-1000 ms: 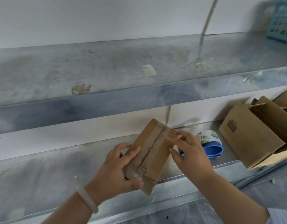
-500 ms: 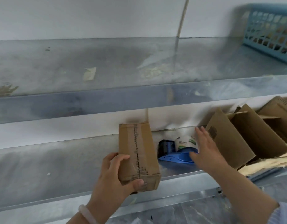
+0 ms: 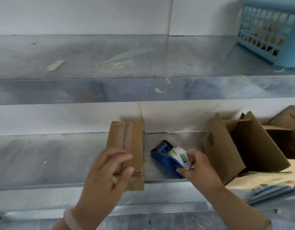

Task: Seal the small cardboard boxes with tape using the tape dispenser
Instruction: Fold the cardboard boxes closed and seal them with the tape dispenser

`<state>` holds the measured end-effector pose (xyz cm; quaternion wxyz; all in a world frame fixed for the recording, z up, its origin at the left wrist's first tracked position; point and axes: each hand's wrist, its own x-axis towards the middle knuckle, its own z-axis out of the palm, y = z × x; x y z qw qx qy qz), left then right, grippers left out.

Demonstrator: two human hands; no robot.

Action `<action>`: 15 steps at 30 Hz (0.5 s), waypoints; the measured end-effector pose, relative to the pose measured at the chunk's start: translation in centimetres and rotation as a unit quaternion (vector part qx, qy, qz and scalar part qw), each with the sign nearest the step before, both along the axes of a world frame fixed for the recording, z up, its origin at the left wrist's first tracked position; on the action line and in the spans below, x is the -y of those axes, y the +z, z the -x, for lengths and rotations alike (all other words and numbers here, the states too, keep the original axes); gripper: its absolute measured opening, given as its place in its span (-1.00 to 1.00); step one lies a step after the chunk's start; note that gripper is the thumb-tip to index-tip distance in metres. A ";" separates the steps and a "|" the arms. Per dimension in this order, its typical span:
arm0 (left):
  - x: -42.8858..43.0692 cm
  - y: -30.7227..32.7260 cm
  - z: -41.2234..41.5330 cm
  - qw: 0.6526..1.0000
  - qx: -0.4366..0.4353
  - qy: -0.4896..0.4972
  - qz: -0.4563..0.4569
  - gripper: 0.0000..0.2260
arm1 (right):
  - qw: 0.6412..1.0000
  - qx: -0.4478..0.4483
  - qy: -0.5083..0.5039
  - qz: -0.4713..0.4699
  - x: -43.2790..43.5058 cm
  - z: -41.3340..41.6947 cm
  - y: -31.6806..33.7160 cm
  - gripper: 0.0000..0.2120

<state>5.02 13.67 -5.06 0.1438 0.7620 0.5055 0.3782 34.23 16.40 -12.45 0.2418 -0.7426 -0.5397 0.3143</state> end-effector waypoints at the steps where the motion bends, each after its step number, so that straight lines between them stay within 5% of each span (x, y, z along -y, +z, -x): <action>1: 0.3 0.7 -1.4 0.997 0.012 -0.054 0.055 -0.78 | 1.000 -0.020 -0.017 -0.009 0.2 0.3 0.0 -0.49; 4: 0.7 0.5 -6.2 0.942 0.051 -0.149 0.297 -0.78 | 0.993 -0.082 -0.064 -0.054 1.0 1.0 0.6 -0.48; 7: 0.1 -0.9 -9.8 0.869 0.169 -0.088 0.456 -0.74 | 0.988 -0.098 -0.073 -0.095 1.9 1.2 1.8 -0.46; 15: -1.7 -0.1 -14.3 0.814 0.356 0.011 0.459 -0.76 | 0.953 -0.021 -0.020 -0.302 4.3 2.3 2.7 -0.36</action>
